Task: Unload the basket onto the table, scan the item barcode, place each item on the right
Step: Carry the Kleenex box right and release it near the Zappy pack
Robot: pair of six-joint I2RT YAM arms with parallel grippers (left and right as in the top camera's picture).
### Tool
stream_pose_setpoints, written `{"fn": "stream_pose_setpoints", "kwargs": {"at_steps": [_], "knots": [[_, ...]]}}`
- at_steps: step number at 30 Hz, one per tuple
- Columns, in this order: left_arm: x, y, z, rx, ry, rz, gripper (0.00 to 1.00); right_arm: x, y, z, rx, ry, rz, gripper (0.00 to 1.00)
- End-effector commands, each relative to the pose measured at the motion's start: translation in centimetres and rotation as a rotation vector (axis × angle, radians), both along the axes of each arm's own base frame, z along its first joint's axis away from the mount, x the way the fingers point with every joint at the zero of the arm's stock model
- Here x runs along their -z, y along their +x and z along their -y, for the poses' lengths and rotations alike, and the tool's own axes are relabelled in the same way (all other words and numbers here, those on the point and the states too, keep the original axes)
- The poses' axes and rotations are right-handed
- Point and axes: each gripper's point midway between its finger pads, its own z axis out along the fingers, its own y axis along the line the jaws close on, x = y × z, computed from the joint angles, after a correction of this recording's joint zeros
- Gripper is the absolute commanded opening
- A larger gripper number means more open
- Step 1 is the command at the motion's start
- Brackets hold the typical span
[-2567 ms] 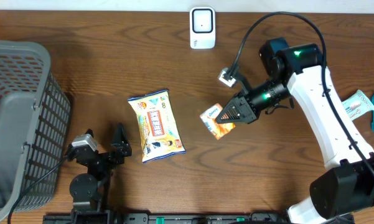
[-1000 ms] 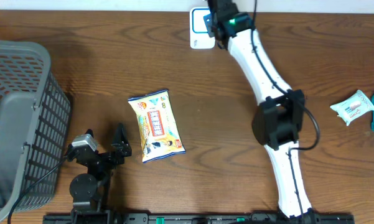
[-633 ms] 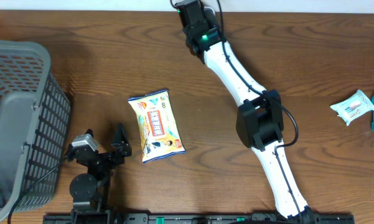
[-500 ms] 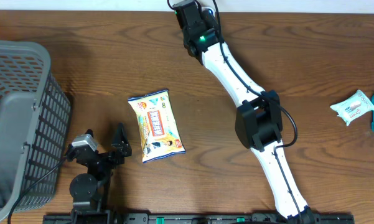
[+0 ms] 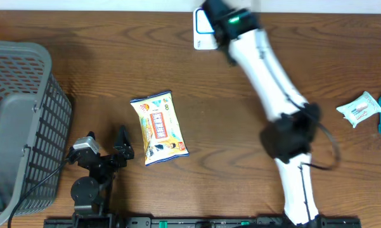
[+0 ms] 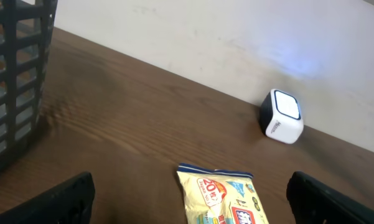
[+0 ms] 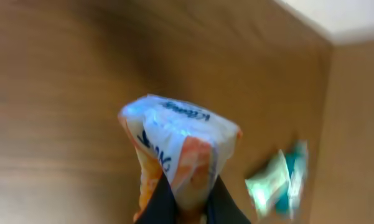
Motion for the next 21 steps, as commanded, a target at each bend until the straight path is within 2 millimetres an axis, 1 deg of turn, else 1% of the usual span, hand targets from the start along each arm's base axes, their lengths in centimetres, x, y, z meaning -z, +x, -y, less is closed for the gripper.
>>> {"fn": "stream_pose_setpoints", "kwargs": {"at_steps": [1, 2, 3, 5, 8, 9, 11, 13, 14, 18, 19, 21], "knots": [[1.5, -0.1, 0.1, 0.006, 0.000, -0.043, 0.97, -3.6, -1.8, 7.8, 0.371, 0.104, 0.135, 0.01], [1.5, -0.1, 0.1, 0.006, 0.000, -0.043, 0.97, -3.5, -2.3, 9.7, 0.423, 0.096, 0.125, 0.01], [1.5, -0.1, 0.1, 0.006, 0.000, -0.043, 0.97, -3.2, -2.7, 12.4, 0.499, 0.091, 0.116, 0.01], [1.5, -0.1, 0.1, 0.006, 0.000, -0.043, 0.97, -2.4, -3.1, 15.7, 0.595, 0.085, 0.110, 0.01], [1.5, -0.1, 0.1, 0.006, 0.000, -0.043, 0.97, -0.6, -3.7, 19.9, 0.748, 0.090, 0.116, 0.01], [1.5, -0.1, 0.1, 0.006, 0.000, -0.043, 0.97, 0.3, -4.0, 21.4, 0.827, 0.103, 0.128, 0.01], [1.5, -0.1, 0.1, 0.006, 0.000, -0.043, 0.97, 2.1, -4.8, 23.5, 0.947, 0.111, 0.140, 0.01], [1.5, -0.1, 0.1, 0.006, 0.000, -0.043, 0.97, 3.9, -5.7, 25.3, 1.062, 0.106, 0.152, 0.01], [1.5, -0.1, 0.1, 0.006, 0.000, -0.043, 0.97, 4.9, -6.1, 25.9, 1.110, 0.111, 0.159, 0.01], [1.5, -0.1, 0.1, 0.006, 0.000, -0.043, 0.97, 8.8, -7.3, 27.2, 1.273, 0.124, 0.198, 0.01], [1.5, -0.1, 0.1, 0.006, 0.000, -0.043, 0.97, 9.5, -7.5, 27.6, 1.309, 0.119, 0.227, 0.01], [1.5, -0.1, 0.1, 0.006, 0.000, -0.043, 0.97, 11.7, -8.2, 28.2, 1.412, 0.122, 0.290, 0.02]]}}
